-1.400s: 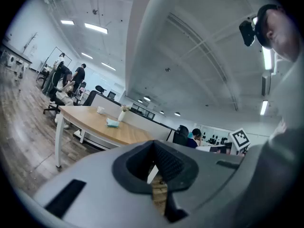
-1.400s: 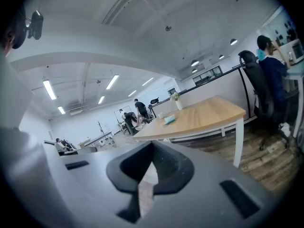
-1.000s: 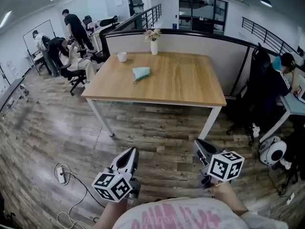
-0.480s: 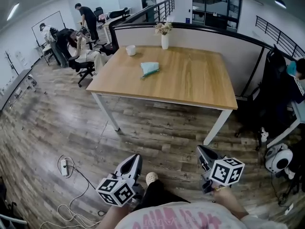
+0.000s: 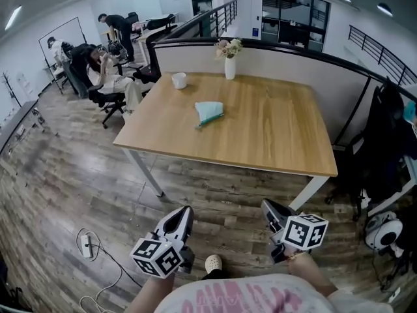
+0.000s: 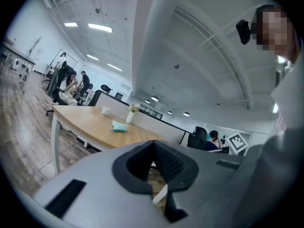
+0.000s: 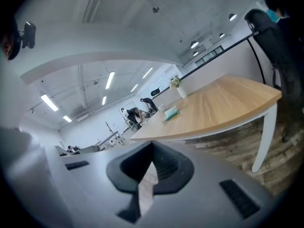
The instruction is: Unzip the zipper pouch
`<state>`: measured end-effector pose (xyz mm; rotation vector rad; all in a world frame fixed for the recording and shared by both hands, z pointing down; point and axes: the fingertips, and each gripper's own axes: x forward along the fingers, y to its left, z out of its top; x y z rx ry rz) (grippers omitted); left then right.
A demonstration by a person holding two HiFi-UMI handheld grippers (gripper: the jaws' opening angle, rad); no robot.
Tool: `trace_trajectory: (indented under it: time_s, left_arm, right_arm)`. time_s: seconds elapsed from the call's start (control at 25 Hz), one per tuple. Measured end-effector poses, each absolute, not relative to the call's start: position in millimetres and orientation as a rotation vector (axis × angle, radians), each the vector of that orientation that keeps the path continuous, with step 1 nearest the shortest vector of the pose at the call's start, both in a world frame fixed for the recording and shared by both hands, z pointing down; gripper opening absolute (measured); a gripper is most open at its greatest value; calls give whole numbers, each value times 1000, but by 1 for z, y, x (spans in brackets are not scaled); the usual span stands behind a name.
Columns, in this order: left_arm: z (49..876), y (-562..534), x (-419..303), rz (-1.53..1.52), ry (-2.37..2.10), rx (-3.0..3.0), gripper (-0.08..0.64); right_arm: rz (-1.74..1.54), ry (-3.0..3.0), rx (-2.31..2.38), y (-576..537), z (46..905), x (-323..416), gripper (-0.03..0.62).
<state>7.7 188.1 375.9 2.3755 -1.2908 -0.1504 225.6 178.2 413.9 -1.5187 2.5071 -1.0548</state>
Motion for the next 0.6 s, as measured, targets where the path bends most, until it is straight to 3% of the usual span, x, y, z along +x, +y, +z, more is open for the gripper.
trace_trajectory:
  time_s: [0.32, 0.6]
  left_arm:
    - [356, 89, -17, -157, -1286, 2459, 0]
    - [383, 50, -16, -82, -1224, 2448, 2]
  right_arm:
    - [-933, 2510, -1523, 65, 387, 190, -6]
    - [-1035, 2500, -1591, 33, 421, 175, -6]
